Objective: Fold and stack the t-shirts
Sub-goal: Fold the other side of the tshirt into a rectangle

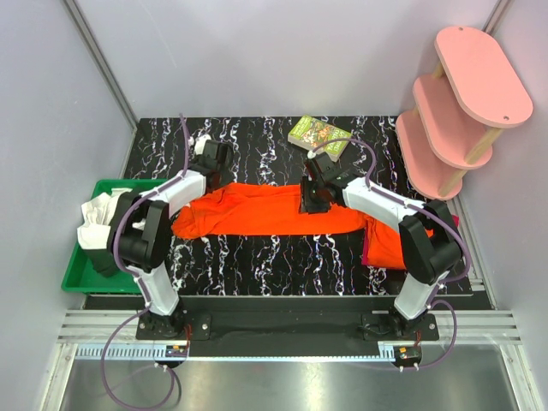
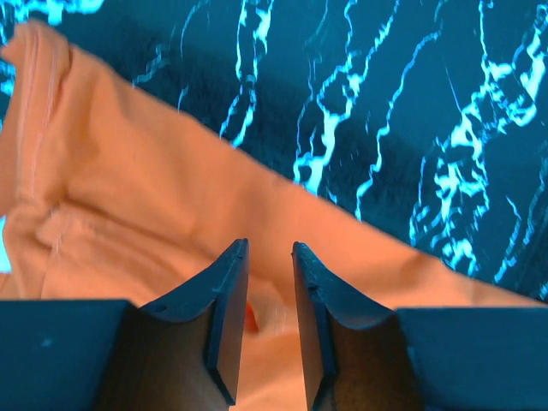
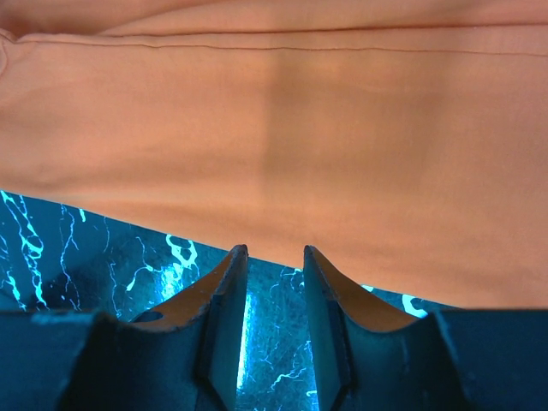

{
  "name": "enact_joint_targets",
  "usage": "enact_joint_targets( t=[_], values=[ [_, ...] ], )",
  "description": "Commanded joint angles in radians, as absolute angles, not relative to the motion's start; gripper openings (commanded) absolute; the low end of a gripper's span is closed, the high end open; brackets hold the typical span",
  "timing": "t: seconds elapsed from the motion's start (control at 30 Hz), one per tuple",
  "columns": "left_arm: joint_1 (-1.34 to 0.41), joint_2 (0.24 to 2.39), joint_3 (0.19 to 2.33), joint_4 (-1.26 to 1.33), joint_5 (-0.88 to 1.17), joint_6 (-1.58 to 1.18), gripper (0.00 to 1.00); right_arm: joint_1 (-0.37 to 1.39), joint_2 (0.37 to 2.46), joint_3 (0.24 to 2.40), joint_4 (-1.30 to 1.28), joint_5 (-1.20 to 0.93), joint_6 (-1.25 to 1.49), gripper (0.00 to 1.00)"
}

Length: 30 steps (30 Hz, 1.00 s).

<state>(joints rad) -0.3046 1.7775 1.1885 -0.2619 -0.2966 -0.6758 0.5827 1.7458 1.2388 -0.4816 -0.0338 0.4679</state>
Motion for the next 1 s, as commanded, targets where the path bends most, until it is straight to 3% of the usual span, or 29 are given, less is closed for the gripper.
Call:
enact_joint_targets(
  t=[0.0, 0.13, 0.5, 0.63, 0.97],
  values=[
    [-0.287, 1.828, 1.282, -0.288, -0.319, -0.617, 0.34, 0.581, 1.694, 1.233, -0.453, -0.005, 0.477, 0.4],
    [-0.276, 1.841, 1.307, -0.321, -0.327, -0.618, 0.36, 0.581, 1.695, 1.23, -0.451, -0.005, 0.476, 0.4],
    [-0.279, 1.481, 0.993, -0.291, -0.374, -0.732, 0.41, 0.583, 1.712, 1.216, -0.419, -0.043, 0.5, 0.39],
    [-0.276, 1.503, 0.954, -0.293, -0.396, -0.75, 0.43, 0.581, 1.721, 1.224, -0.414, -0.054, 0.5, 0.39],
    [-0.245, 1.689, 1.093, -0.391, -0.492, -0.81, 0.41, 0.581, 1.706, 1.203, -0.416, -0.045, 0.495, 0.39]
  ],
)
